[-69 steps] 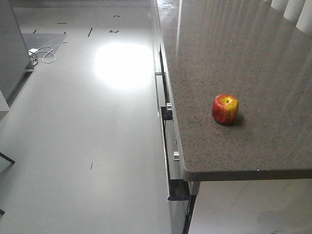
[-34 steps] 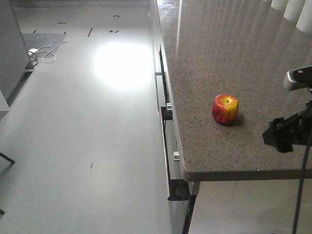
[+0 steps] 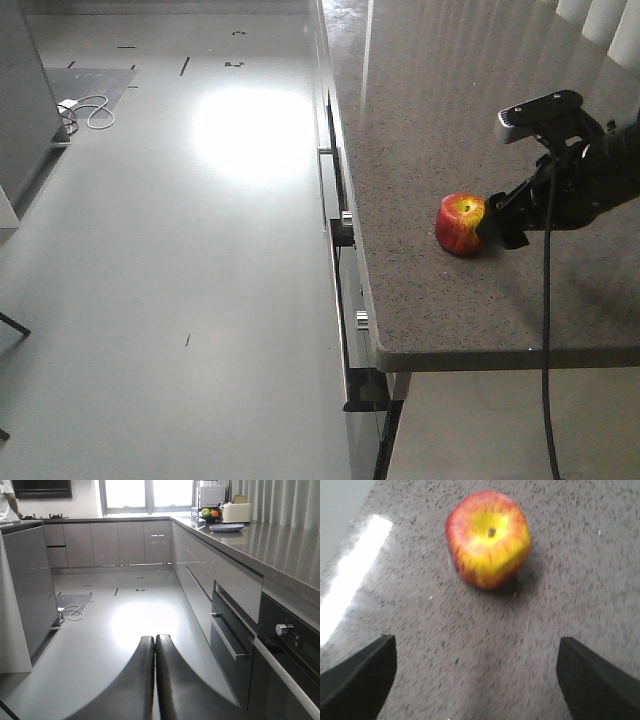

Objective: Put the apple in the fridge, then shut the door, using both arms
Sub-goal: 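Reach the right gripper down over the red-and-yellow apple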

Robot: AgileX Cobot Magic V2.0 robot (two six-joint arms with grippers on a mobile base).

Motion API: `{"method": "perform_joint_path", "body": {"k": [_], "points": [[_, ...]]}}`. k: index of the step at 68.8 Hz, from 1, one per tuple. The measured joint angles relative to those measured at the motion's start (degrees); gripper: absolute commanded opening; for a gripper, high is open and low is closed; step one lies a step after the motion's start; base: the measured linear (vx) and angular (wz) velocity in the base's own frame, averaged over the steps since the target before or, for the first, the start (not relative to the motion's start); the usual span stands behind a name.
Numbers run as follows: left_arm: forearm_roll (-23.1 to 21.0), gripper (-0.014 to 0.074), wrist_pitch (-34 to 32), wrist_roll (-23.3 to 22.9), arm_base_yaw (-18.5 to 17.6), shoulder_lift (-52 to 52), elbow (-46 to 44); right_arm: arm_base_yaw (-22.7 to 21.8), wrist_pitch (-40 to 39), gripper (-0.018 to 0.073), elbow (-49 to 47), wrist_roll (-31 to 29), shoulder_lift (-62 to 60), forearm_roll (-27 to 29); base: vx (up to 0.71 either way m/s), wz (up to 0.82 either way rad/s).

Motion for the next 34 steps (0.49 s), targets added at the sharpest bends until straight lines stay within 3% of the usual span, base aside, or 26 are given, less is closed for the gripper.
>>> {"method": "perform_joint_path", "body": {"k": [14,34], "points": [[0.0,-0.0006,0.0,0.0,0.0,0.0,0.0,0.0,3.2,0.0613,-8.5,-6.4,9.0,1.8,0.00,0.00],[0.0,-0.0006,0.0,0.0,0.0,0.0,0.0,0.0,4.0,0.0605,-17.2,-10.4,19.6,2.4,0.00,0.00]]}}
